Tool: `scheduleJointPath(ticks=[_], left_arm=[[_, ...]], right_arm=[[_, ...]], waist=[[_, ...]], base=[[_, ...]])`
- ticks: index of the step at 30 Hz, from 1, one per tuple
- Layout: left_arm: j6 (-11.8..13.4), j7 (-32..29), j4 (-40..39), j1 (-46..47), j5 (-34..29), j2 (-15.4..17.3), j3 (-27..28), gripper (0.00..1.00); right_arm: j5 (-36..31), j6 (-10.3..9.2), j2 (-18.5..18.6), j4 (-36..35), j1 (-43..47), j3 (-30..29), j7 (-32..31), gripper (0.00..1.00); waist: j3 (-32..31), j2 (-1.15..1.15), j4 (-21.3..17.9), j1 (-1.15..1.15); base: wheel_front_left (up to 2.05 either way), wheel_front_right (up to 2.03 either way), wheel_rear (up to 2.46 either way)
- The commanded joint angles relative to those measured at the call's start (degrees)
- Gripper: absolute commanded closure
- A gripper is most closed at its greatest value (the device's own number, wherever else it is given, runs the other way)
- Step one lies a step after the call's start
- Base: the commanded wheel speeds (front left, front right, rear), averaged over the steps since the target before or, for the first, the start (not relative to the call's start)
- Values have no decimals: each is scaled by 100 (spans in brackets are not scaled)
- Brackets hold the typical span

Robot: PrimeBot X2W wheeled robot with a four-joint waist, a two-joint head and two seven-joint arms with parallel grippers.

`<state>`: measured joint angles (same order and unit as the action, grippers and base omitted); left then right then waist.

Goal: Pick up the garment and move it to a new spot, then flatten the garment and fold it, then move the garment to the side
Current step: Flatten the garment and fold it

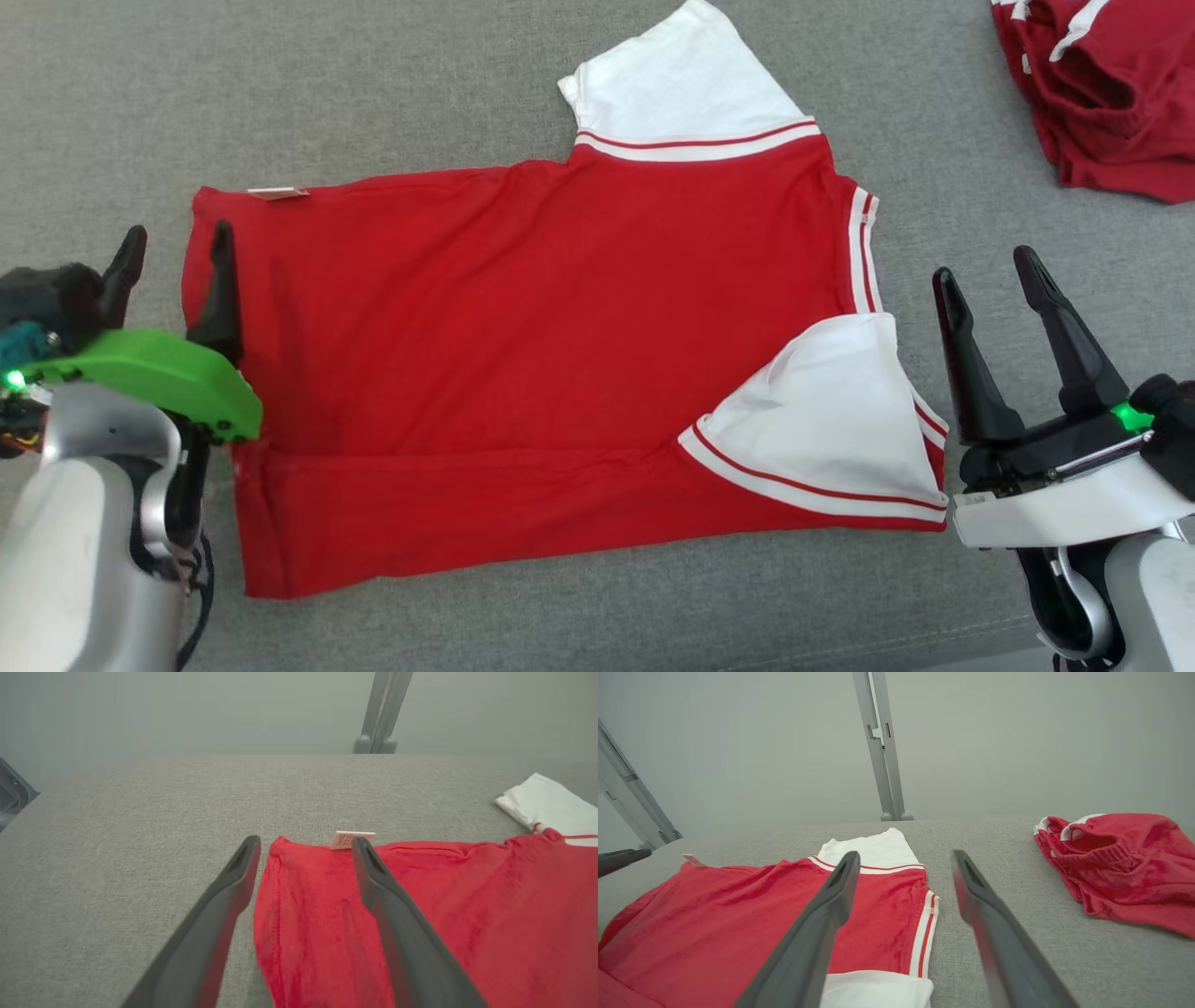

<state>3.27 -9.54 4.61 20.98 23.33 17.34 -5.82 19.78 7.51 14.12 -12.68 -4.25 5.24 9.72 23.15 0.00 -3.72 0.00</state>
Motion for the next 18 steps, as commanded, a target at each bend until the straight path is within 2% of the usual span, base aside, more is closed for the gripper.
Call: scheduleJointPath(ticks=[1, 4, 9, 10, 12, 13, 18], left_arm=[[-84, -56, 246, 262, 83, 85, 47, 0], [-279, -257, 962, 665, 225, 242, 74, 0], [-498, -347, 1711, 1048, 353, 311, 32, 0], [-545, -389, 1845, 1100, 366, 318, 8, 5], [-610, -386, 2060, 1174, 390, 314, -24, 91], [-625, -392, 2127, 1199, 390, 317, -29, 100], [-684, -292, 2329, 1402, 403, 292, -78, 100]], right_arm=[[35, -4, 21, 55, -128, 46, 64, 0], [95, -4, 31, 194, -252, 119, 114, 0], [219, -4, 55, 492, -360, 79, 180, 0], [264, -4, 68, 574, -391, 70, 190, 0], [318, -4, 143, 777, -470, 54, 191, 0], [333, -4, 194, 876, -538, 46, 197, 0], [687, -3, 527, 1654, -1288, 152, 240, 0]], waist=[[295, 0, -178, 0], [411, 0, -282, 0], [497, 0, -329, 0], [511, 0, -329, 0], [530, 0, -317, 0], [539, 0, -312, 0], [638, 0, -200, 0]], base=[[0, 0, 0], [0, 0, 0], [0, 0, 0], [0, 0, 0], [0, 0, 0], [0, 0, 0], [0, 0, 0]])
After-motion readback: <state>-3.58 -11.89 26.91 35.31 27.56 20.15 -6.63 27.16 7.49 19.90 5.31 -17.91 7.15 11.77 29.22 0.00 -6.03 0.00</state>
